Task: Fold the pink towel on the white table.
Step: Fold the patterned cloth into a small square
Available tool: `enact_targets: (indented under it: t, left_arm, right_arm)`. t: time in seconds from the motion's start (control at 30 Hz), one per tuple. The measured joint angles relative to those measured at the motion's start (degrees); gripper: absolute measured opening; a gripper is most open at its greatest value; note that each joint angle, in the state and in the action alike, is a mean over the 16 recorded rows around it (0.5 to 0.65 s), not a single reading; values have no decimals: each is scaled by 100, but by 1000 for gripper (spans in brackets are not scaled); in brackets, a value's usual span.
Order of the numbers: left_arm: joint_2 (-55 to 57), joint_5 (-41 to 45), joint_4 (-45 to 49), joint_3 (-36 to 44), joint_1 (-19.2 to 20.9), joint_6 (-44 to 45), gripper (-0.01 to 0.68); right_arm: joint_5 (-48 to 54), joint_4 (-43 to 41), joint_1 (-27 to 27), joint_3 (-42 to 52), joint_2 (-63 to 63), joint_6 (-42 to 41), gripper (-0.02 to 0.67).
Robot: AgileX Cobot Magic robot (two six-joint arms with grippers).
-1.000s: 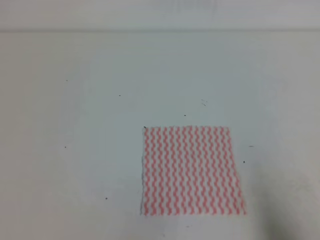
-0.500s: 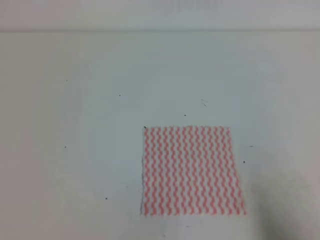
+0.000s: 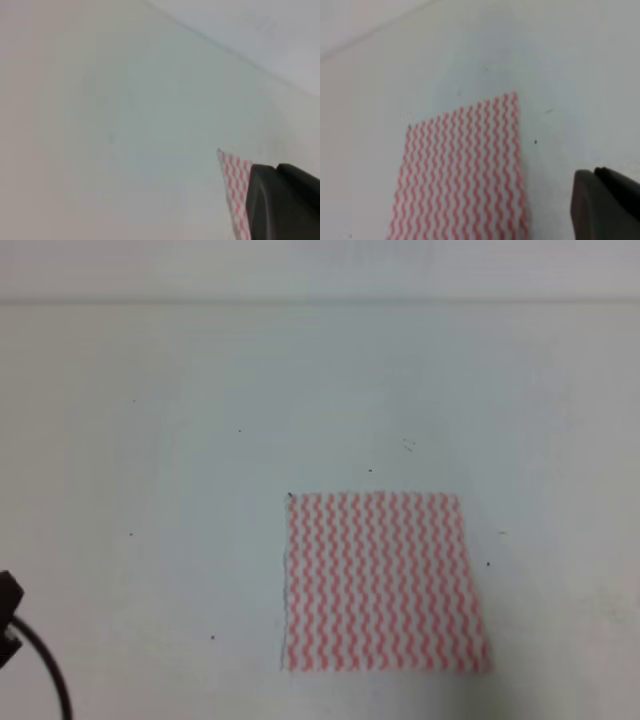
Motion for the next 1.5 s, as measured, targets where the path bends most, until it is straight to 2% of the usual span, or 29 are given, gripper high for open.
enact_targets:
  t: [0.23,0.47,0.6,0.73,0.9,1.13,1.3,1.5]
  left_arm:
    - [1283,396,-2081,-377,0,2556,-5]
    - [2293,497,-4851,-424,0,5538,-6]
    - [2776,608,-6098,-427,0,6846,-7]
    - [3215,853,-7047,-457,-9,7842,-6]
    - [3715,1128,-7661,-596,-146,8590,-5]
    - [4286,1027,-7875,-964,-794,9007,-4]
    - [4558,507,-7803,-1203,-1432,9064,-4]
    - [4737,-99,-7745,-1332,-2051,9068,-4]
  right_arm:
    - [703,208,0,-570,1090,-619,-19]
    - [882,1338,58,-691,1922,-1734,-20]
    - [756,1997,331,-695,2289,-2237,-21]
    - [446,2461,836,-699,2626,-2501,-21]
    - [-168,2746,1731,-704,3098,-2540,-21]
    - [-1072,2862,2723,-706,3906,-2436,-21]
    - [-1449,2891,2990,-706,4485,-2434,-20]
    - [-1652,2895,2872,-709,4938,-2430,-16]
